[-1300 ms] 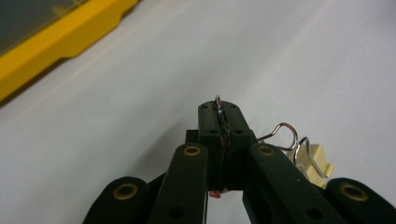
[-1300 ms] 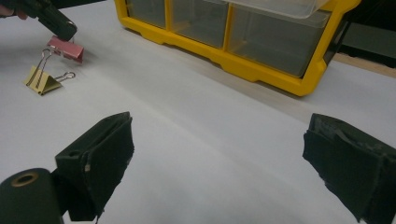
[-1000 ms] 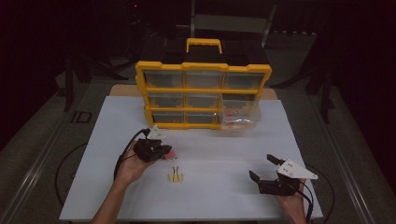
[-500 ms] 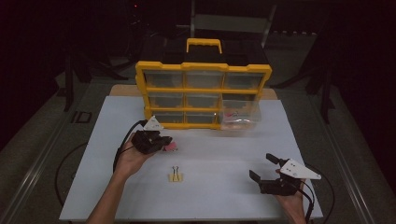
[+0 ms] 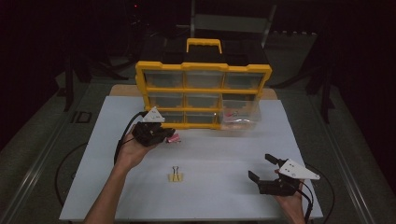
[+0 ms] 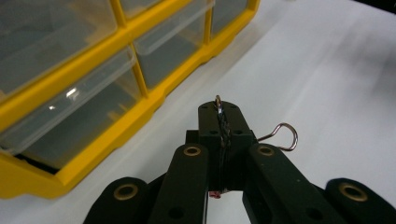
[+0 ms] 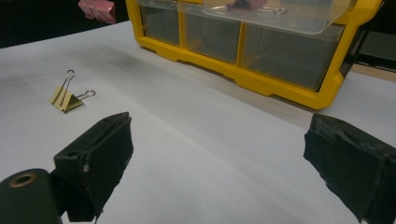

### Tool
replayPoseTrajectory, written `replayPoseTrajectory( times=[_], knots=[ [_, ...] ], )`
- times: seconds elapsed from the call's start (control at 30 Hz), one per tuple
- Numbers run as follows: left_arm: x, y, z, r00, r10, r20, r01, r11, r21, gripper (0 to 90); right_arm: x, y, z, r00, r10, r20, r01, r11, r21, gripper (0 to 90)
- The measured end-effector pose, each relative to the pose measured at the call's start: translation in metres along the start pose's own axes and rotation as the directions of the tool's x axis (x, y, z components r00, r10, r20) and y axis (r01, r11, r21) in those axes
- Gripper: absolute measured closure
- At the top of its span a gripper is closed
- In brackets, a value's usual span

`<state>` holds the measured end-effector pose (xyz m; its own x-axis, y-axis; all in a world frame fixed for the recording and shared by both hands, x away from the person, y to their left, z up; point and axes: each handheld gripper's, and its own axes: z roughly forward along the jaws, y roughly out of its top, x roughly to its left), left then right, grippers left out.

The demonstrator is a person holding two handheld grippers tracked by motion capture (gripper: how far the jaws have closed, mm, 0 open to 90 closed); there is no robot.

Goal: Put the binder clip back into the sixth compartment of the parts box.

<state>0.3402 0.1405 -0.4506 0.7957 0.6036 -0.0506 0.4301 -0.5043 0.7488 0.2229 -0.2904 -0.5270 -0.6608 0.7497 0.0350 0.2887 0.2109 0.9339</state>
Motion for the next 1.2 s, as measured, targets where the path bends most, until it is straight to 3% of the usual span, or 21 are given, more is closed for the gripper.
replayPoseTrajectory(
  times=[0.8, 1.2],
  knots=[
    [0.003, 0.052, -0.01, 0.9977, 0.042, 0.054, -0.037, 0.9954, -0.088, 90.0, 0.001, 0.0, 0.0, 1.0, -0.004, 0.001, 0.004, 1.0, 0.006, 7.5],
    [0.002, 0.077, -0.011, 0.9954, 0.066, 0.069, -0.059, 0.9929, -0.104, 90.0, 0.0, 0.0, 0.0, 0.9999, -0.005, 0.011, 0.005, 1.0, 0.012, 7.6]
  ],
)
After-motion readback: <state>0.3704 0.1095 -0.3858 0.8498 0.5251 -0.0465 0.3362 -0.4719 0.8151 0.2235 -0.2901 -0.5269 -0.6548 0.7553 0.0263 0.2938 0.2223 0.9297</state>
